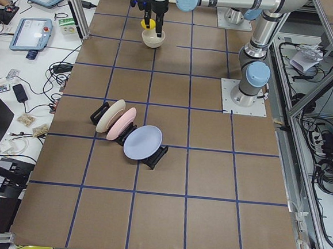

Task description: Place bowl and put lemon in it

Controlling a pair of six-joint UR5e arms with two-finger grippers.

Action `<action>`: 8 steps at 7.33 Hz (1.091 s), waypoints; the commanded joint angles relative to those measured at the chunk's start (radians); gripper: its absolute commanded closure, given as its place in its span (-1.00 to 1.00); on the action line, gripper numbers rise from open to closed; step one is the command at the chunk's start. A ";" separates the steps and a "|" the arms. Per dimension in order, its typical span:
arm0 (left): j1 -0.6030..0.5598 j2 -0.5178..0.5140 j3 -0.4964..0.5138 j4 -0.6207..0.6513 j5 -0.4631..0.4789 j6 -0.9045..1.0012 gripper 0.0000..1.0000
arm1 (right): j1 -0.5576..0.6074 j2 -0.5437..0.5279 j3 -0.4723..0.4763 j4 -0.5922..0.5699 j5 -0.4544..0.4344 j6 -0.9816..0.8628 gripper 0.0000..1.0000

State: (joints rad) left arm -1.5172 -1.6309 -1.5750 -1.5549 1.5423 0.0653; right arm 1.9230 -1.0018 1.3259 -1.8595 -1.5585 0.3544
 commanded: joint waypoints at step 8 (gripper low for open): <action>-0.035 0.100 -0.036 0.105 -0.001 -0.025 -1.00 | 0.028 0.028 0.107 -0.122 0.003 0.011 1.00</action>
State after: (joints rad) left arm -1.5519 -1.5350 -1.6071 -1.4492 1.5417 0.0401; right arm 1.9513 -0.9752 1.4218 -1.9740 -1.5557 0.3653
